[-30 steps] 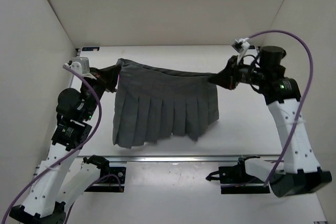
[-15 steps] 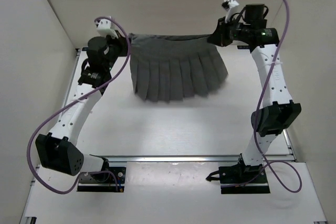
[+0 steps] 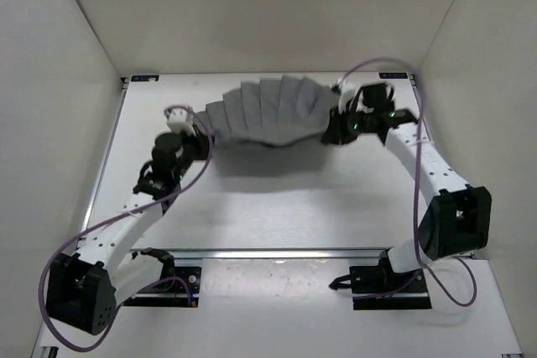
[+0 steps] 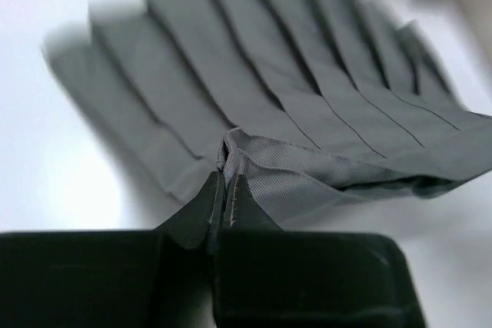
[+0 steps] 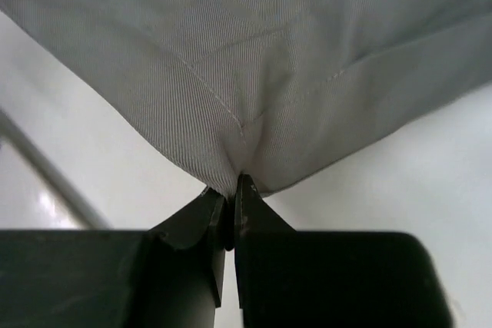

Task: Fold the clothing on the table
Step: Flatten the skirt out, then fold the skirt

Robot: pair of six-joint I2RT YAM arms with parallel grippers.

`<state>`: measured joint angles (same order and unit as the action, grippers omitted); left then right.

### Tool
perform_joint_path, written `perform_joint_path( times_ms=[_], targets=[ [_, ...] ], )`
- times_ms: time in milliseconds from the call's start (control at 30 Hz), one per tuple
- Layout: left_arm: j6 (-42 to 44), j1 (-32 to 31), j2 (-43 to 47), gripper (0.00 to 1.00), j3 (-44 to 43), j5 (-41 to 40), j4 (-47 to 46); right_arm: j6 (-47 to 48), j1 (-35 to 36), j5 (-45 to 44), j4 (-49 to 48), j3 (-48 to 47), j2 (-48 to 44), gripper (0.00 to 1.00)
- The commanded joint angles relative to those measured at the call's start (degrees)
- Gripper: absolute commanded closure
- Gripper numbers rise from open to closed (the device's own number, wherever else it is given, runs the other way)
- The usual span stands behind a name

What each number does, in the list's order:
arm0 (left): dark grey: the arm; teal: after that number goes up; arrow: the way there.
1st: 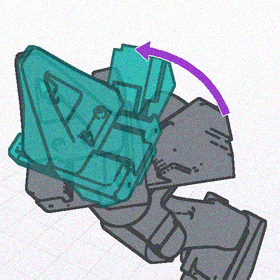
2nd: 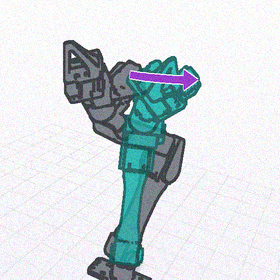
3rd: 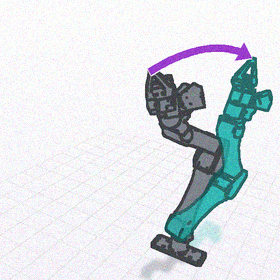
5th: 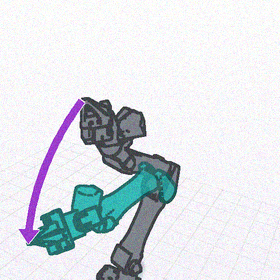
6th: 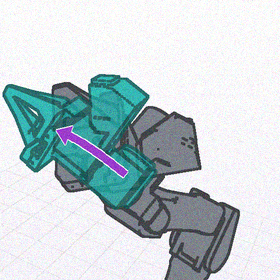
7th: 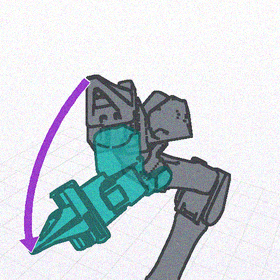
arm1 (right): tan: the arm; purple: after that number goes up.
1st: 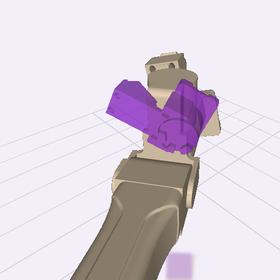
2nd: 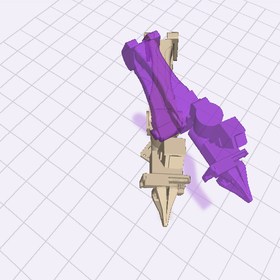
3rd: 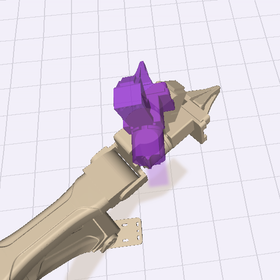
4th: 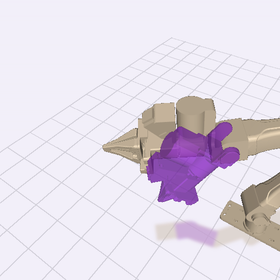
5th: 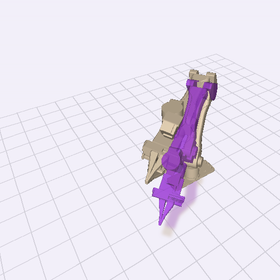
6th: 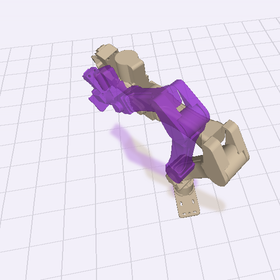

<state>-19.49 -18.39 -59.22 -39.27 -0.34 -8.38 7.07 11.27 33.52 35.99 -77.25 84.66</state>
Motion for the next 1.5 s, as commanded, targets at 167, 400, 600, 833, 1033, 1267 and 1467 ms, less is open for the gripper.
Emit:
perform_joint_path(
  times_ms=[167,400,600,833,1033,1267,1467],
  targets=[
    [-9.4,-6.1,23.4,1.0,9.9,-4.8,20.7,-12.3,12.5,-5.5,5.1,26.7,-26.2,1.0],
    [-9.0,-3.4,25.3,1.0,12.2,-1.0,19.2,-9.8,2.2,2.2,4.8,28.9,-27.2,1.0],
    [-10.2,-2.5,7.0,1.0,6.6,-1.6,5.8,-11.9,-4.4,1.7,-2.9,24.1,-15.5,1.0],
    [-5.5,-2.6,-19.9,1.0,-9.6,-0.7,1.4,-19.6,-9.2,-3.7,-10.9,20.8,-1.5,1.0],
    [-5.4,-3.0,-35.4,1.0,-18.6,-1.4,1.1,-22.6,-9.6,-9.1,-10.2,13.5,10.9,1.0],
    [-6.1,-0.7,-47.0,0.29,-26.6,4.4,-1.1,-23.2,-10.1,-14.1,-10.0,4.5,19.3,0.64],
    [-6.3,0.6,-40.4,0.25,-20.9,2.5,-2.2,-20.0,-9.1,-18.5,-7.2,-0.9,16.2,0.48]
  ],
)
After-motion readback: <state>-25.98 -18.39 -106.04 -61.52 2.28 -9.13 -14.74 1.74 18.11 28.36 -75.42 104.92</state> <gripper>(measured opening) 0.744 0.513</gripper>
